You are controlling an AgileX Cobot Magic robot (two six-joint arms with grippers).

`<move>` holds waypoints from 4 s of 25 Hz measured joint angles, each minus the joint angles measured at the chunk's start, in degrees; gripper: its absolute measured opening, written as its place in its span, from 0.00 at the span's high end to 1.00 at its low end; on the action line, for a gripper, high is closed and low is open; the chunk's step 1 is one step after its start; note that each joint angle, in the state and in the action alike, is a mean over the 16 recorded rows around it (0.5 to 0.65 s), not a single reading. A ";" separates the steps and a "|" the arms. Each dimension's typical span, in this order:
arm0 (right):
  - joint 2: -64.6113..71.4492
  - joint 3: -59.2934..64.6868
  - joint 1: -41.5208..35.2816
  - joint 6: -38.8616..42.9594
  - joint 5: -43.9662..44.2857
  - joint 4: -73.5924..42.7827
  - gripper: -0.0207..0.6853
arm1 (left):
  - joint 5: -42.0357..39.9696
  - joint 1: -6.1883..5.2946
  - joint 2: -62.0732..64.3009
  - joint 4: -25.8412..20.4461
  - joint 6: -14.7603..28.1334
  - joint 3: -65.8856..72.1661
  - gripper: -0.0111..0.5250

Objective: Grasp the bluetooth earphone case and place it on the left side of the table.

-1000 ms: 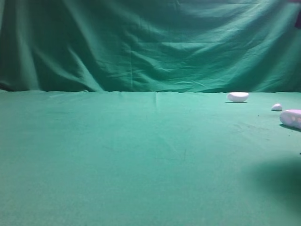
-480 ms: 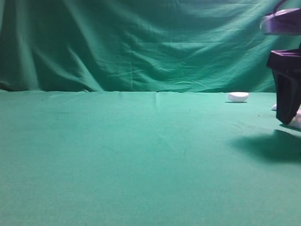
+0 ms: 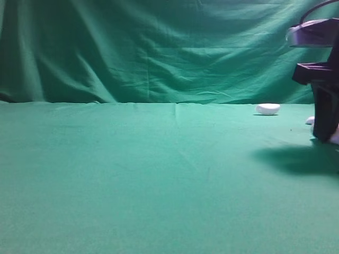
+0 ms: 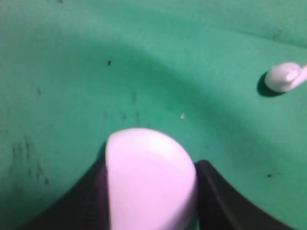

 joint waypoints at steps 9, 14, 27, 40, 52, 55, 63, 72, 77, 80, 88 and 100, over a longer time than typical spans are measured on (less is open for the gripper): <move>14.48 -24.47 16.46 -2.88 4.98 2.31 0.50 | 0.00 0.00 0.00 0.00 0.00 0.00 0.98; 23.58 -34.38 22.03 -3.10 6.63 2.05 0.50 | 0.00 0.00 0.00 0.00 0.00 0.00 0.98; 29.73 -41.19 25.09 -1.68 9.05 1.35 0.28 | 0.00 0.00 0.00 0.00 0.00 0.00 0.98; 15.41 -41.18 19.32 8.28 28.45 -1.45 0.78 | 0.00 0.00 0.00 0.00 0.00 0.00 0.98; -2.70 -28.98 8.42 10.75 34.28 -3.26 0.97 | 0.00 0.00 0.00 0.00 0.00 0.00 0.98; -9.18 -21.49 6.97 10.75 32.49 -3.35 0.97 | 0.00 0.00 0.00 0.00 0.00 0.00 0.98; -27.75 2.53 5.48 10.89 22.37 -3.18 0.97 | 0.00 0.00 0.00 0.00 0.00 0.00 0.98; -48.18 23.29 5.47 11.00 9.73 -2.37 0.97 | 0.00 0.00 0.00 0.00 0.00 0.00 0.98; -57.37 28.63 5.47 9.69 7.43 -2.85 0.97 | 0.00 0.00 0.00 0.00 0.00 0.00 0.98; -61.95 30.85 5.24 8.89 6.65 -4.06 0.97 | 0.00 0.00 0.00 0.00 0.00 0.00 0.98; -74.07 41.35 -0.71 7.13 -2.73 -7.67 0.97 | 0.00 0.00 0.00 0.00 0.00 0.00 0.98; -96.62 66.51 -17.50 10.63 -18.28 -9.13 0.97 | 0.00 0.00 0.00 0.00 0.00 0.00 0.98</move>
